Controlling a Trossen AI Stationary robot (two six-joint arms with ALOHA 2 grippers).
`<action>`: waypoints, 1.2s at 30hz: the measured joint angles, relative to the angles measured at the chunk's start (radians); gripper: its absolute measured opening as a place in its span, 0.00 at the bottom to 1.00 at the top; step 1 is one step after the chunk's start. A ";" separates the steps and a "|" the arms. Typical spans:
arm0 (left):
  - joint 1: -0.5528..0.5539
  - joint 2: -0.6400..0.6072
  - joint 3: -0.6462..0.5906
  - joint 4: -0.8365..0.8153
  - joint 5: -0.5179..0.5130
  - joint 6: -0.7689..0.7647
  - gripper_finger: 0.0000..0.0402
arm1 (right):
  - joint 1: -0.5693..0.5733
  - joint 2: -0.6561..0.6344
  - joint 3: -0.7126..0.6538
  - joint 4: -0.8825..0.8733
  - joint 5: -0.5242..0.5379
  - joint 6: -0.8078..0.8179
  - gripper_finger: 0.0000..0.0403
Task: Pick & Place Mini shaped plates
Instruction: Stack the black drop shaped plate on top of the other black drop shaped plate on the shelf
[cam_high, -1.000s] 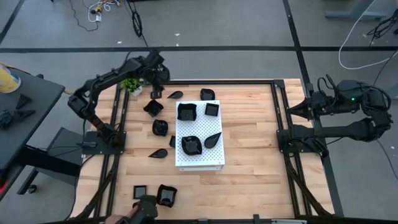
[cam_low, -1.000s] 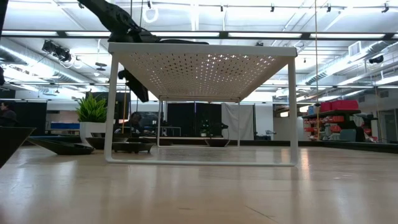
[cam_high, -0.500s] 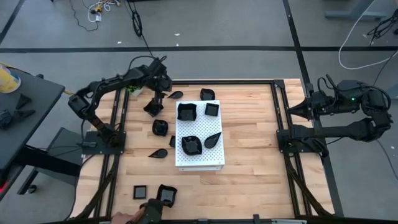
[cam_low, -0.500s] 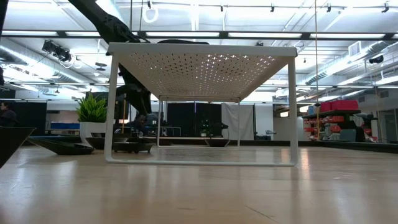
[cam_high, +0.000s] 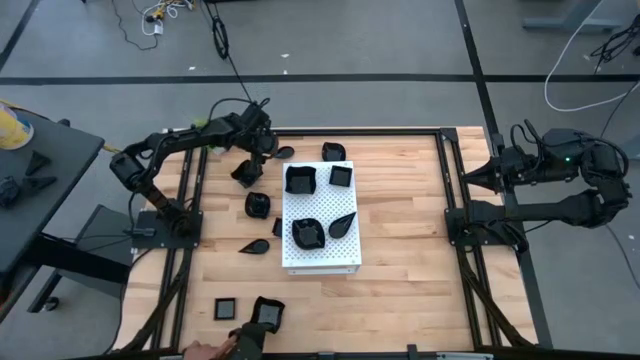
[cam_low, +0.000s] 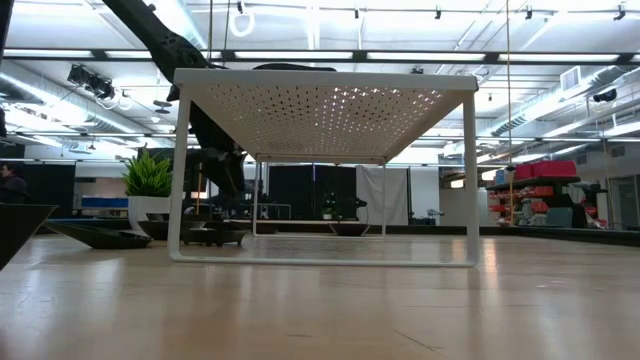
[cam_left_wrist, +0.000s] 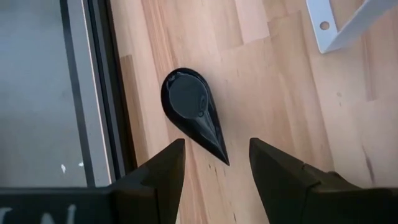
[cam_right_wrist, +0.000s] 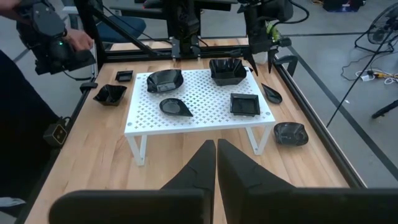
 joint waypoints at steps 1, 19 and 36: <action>0.000 0.000 0.000 -0.001 0.000 -0.001 0.46 | 0.000 0.000 0.000 0.000 0.000 0.000 0.05; -0.012 0.103 0.003 0.021 -0.017 -0.010 0.46 | 0.000 0.000 0.000 0.000 0.000 0.000 0.05; -0.025 0.166 0.004 0.120 -0.052 -0.032 0.46 | 0.000 0.000 0.000 0.000 0.000 0.000 0.05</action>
